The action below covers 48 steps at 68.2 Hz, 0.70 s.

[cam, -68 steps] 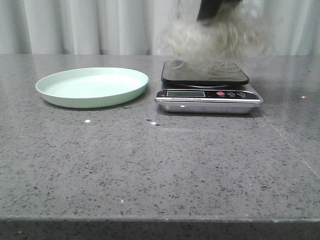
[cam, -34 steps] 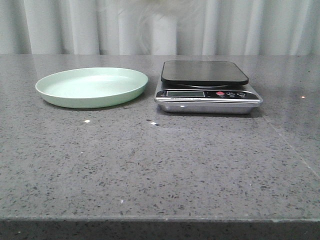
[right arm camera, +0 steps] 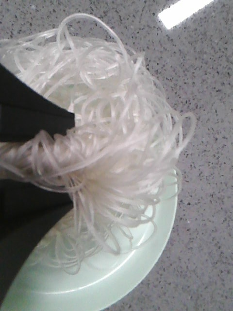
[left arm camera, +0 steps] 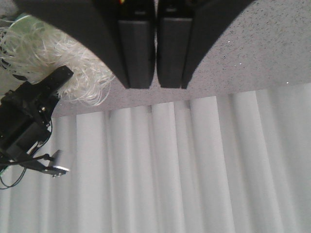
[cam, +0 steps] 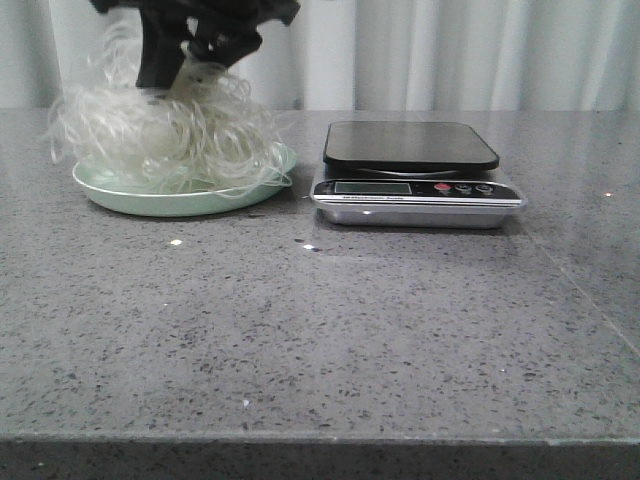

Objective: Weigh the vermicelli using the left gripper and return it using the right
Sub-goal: 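Lower the vermicelli onto the green plate and open the right gripper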

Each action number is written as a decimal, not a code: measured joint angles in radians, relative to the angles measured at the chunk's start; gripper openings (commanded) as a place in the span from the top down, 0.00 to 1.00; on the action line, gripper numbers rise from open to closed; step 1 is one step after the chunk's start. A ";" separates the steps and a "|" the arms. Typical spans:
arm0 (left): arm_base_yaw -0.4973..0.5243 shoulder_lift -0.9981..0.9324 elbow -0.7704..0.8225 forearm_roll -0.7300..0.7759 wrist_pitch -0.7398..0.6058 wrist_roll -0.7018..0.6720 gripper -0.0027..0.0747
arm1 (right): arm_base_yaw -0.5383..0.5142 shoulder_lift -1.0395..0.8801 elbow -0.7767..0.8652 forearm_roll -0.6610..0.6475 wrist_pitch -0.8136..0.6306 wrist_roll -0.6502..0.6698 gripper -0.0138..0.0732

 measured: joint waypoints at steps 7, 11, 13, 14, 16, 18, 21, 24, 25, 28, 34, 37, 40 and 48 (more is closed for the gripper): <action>0.000 0.000 0.000 0.000 0.000 0.000 0.79 | 0.000 0.007 0.000 0.000 -0.007 0.000 0.66; 0.000 0.000 0.000 0.000 0.000 0.000 0.79 | 0.000 0.007 0.000 0.000 -0.011 0.000 0.64; 0.000 0.000 0.000 0.000 0.000 0.000 0.79 | 0.000 0.007 0.000 0.000 -0.011 0.000 0.60; 0.000 0.000 0.000 0.000 0.000 0.000 0.79 | 0.000 0.007 0.000 0.000 -0.013 0.000 0.56; 0.000 0.000 0.000 0.000 0.000 0.000 0.79 | 0.000 0.007 0.000 0.000 -0.013 0.000 0.51; 0.000 0.000 0.000 0.000 0.000 0.000 0.79 | 0.000 0.007 0.000 0.000 -0.013 0.000 0.48; 0.000 0.000 0.000 0.000 0.000 0.000 0.79 | 0.000 0.007 0.000 0.000 -0.013 0.000 0.38; 0.000 0.000 0.000 0.000 0.000 0.000 0.79 | 0.000 0.007 0.000 0.000 -0.013 0.000 0.32; 0.000 0.000 0.000 0.000 0.000 0.000 0.79 | 0.000 0.007 0.000 0.000 -0.015 0.000 0.29; 0.000 0.000 0.000 0.000 0.000 0.000 0.79 | 0.000 0.007 -0.002 0.000 -0.015 0.000 0.27; 0.000 0.000 0.000 0.000 0.000 0.000 0.79 | 0.000 0.007 -0.020 0.000 -0.013 0.000 0.25; 0.000 0.000 0.000 0.000 0.000 0.000 0.79 | 0.000 0.007 -0.035 0.002 -0.005 0.000 0.25; 0.000 0.000 0.000 0.000 0.000 0.000 0.79 | 0.000 0.007 -0.059 0.002 0.017 0.000 0.25; 0.000 0.000 0.000 0.000 0.000 0.000 0.79 | -0.006 0.007 -0.142 0.002 0.109 0.000 0.26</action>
